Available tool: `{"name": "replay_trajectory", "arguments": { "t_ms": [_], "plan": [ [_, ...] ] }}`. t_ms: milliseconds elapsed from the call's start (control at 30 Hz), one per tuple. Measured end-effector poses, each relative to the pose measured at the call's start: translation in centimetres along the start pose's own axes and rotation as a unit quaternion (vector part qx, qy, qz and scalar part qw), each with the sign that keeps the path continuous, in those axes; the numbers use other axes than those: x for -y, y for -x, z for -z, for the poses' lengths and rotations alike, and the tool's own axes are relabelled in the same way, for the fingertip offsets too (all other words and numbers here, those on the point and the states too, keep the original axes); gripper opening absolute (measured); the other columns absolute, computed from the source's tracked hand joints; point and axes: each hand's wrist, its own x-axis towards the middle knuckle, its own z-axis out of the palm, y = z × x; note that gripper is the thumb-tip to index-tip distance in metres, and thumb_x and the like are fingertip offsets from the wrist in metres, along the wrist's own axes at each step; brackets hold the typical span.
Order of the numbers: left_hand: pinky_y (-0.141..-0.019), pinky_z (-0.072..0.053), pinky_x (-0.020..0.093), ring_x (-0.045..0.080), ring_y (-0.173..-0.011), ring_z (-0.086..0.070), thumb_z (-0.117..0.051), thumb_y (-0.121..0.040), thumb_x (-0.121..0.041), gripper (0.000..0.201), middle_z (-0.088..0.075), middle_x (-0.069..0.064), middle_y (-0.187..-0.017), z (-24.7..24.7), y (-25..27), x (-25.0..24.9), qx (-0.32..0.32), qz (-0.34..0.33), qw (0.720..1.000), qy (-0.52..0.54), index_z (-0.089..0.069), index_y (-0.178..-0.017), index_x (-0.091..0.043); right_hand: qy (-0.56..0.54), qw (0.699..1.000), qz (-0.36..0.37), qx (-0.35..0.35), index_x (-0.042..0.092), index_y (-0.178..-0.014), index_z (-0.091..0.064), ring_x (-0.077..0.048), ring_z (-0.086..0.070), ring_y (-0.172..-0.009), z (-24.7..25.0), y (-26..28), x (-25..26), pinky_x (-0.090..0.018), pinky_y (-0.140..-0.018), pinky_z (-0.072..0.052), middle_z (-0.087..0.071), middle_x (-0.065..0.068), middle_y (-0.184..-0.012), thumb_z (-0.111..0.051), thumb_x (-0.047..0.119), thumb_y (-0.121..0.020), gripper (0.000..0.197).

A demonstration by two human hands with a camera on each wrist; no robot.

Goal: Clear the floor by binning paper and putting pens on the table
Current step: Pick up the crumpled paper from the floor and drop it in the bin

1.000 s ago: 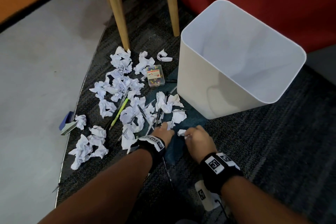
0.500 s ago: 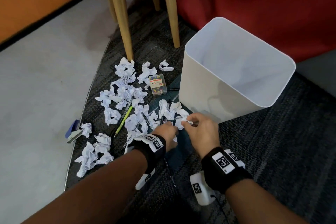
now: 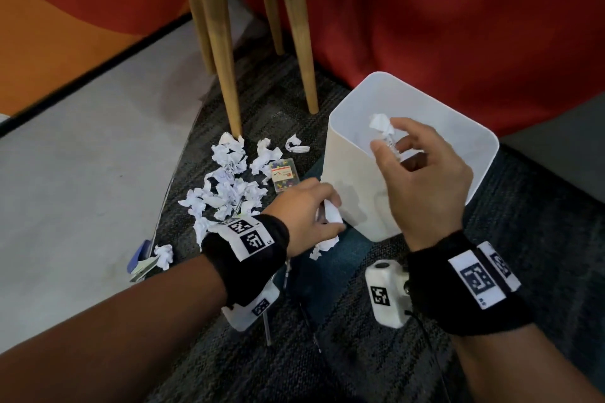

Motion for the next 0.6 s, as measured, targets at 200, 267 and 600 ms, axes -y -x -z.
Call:
{"name": "replay_trajectory", "arguments": {
  "t_ms": [200, 267, 600],
  "plan": [
    [-0.072, -0.034, 0.017, 0.007, -0.084, -0.049, -0.072, -0.079, -0.037, 0.032, -0.054, -0.005, -0.101, 1.9, -0.5, -2.7, -0.091, -0.052, 0.993, 0.049, -0.058, -0.103, -0.022, 0.131, 0.988, -0.05, 0.062, 0.024, -0.107, -0.069, -0.022, -0.06, -0.089, -0.3, -1.6, -2.3, -0.034, -0.083, -0.046, -0.063, 0.004, -0.088, -0.067, 0.031, -0.085, 0.023],
    [-0.071, -0.034, 0.01, 0.004, -0.082, -0.048, -0.072, -0.08, -0.036, 0.031, -0.055, -0.003, -0.101, 2.2, -0.7, -3.1, -0.113, -0.057, 0.99, 0.058, -0.058, -0.103, -0.021, 0.172, 0.978, -0.064, 0.094, 0.023, -0.11, -0.07, -0.027, -0.06, -0.096, -0.5, -1.6, -3.0, -0.038, -0.087, -0.047, -0.067, -0.001, -0.095, -0.064, 0.036, -0.087, 0.028],
    [-0.07, -0.031, -0.001, -0.008, -0.073, -0.047, -0.072, -0.08, -0.035, 0.027, -0.051, -0.009, -0.091, 4.6, -3.4, -5.8, -0.206, -0.088, 0.97, 0.09, -0.06, -0.099, -0.02, 0.134, 0.986, -0.082, 0.062, 0.028, -0.121, -0.063, -0.026, -0.056, -0.105, -0.5, -1.3, -3.5, -0.05, -0.095, -0.045, -0.061, 0.0, -0.111, -0.045, 0.052, -0.093, 0.042]
  ]
}}
